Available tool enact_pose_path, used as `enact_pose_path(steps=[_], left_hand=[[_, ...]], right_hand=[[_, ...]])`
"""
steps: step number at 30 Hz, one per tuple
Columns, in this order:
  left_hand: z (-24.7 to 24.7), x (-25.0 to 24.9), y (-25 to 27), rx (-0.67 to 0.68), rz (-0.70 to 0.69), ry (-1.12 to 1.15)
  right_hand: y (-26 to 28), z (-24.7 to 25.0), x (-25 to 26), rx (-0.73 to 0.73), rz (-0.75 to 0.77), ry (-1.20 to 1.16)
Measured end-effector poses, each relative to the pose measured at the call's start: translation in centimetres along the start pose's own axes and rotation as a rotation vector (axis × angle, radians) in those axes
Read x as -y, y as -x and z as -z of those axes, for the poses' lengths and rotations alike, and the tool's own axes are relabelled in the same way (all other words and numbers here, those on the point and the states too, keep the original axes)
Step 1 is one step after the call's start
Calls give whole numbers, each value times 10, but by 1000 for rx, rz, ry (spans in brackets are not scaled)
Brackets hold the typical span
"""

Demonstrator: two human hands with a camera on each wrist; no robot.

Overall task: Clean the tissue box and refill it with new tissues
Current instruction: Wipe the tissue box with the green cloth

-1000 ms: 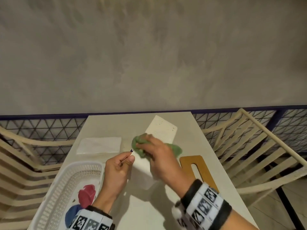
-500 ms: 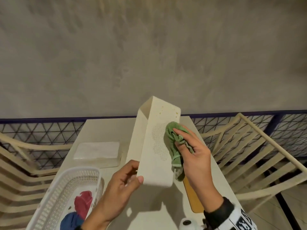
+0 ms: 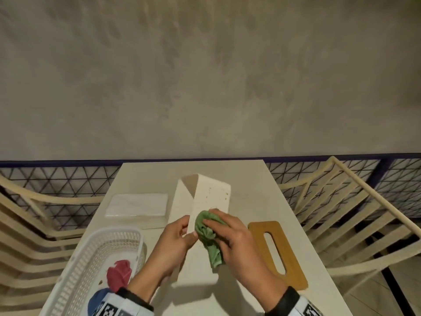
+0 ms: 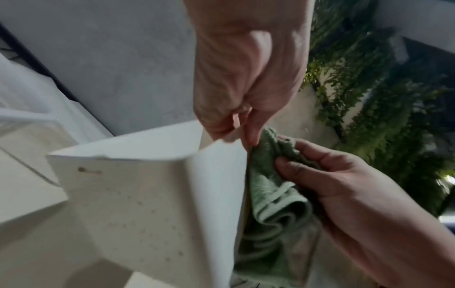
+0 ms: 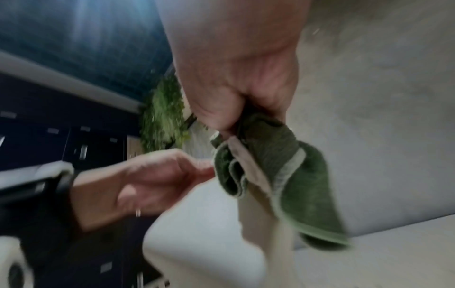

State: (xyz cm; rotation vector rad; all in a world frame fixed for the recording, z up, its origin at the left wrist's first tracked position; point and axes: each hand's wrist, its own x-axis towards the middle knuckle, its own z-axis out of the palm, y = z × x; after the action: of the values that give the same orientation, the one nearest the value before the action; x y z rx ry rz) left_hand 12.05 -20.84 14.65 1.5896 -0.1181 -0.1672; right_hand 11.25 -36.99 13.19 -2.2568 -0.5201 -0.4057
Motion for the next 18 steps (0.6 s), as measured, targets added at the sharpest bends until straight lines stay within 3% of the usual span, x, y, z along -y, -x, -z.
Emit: enact_pose_path(steps=[2,6,8,11,13,16,18], left_hand=[[-4,3,3,-46,14,-35],[-22,0,6,-45,-19,-145],[-26,-1,3,-116,-46,-141],[-21,-2,4,-195,-56,-114],[-22,5,9,-152,-28,-100],[-26,9,11,-129,-26,-104],[-22,6,7,-189,-48,-79]], right_hand=[[2,-3,-11,-43,144,195],[-32,2,1,-273,25,123],[-31,-11,14,-181,85,32],[-4,-13,6,-50,315,108],[-8,4,-11,-104,290,198],[-38,12,-7,-228,104,228],[-32,-2,9,-126,183,205]])
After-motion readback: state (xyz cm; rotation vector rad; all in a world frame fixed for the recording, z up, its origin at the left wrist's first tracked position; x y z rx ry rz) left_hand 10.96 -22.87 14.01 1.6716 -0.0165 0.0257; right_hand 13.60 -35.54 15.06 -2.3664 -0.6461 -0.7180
